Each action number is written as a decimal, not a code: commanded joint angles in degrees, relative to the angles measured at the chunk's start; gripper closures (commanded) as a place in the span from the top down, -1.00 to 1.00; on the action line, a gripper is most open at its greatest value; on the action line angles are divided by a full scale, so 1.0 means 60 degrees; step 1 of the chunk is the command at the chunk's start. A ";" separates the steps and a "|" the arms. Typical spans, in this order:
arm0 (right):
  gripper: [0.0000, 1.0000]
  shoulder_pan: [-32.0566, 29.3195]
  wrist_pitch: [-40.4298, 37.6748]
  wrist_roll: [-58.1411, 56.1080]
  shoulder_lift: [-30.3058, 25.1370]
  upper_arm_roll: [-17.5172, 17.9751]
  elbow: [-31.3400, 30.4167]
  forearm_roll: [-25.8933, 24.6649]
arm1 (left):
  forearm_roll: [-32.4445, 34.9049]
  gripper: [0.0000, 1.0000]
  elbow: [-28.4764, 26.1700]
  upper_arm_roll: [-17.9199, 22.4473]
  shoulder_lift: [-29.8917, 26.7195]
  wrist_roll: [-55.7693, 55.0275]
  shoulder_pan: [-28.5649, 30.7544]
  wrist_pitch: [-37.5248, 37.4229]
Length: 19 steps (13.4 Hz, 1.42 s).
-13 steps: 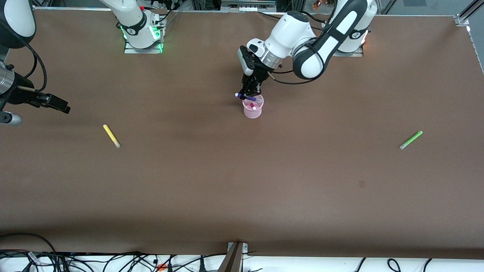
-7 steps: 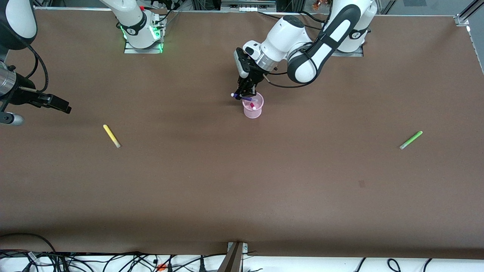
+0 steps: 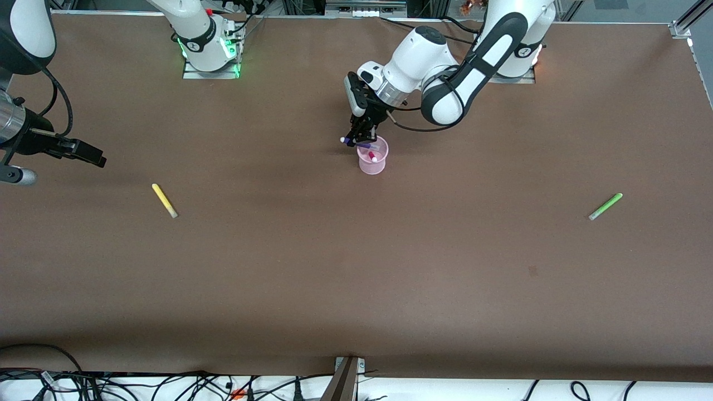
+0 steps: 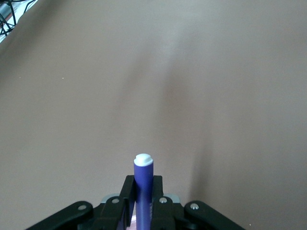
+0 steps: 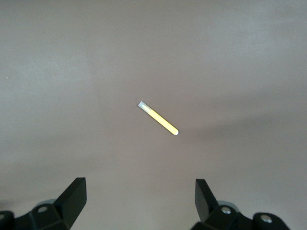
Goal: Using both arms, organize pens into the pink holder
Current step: 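Lower the blue marker into the pink cup with the left gripper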
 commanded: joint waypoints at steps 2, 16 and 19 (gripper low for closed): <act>0.99 -0.0099 0.0051 -0.0102 -0.0130 0.0065 -0.0083 -0.0072 | 0.0689 -1.00 0.0096 -0.0028 0.0150 -0.0147 0.0280 0.0135; 0.99 -0.0099 -0.0066 -0.0161 -0.0218 -0.0052 -0.0069 -0.0028 | 0.0689 -0.34 -0.0051 -0.0028 0.0311 -0.0162 0.0485 0.0296; 0.99 -0.0099 -0.0037 -0.0161 -0.0232 -0.0052 -0.0025 -0.0042 | 0.0849 1.00 -0.0051 -0.0014 0.0282 -0.0059 0.0573 0.0398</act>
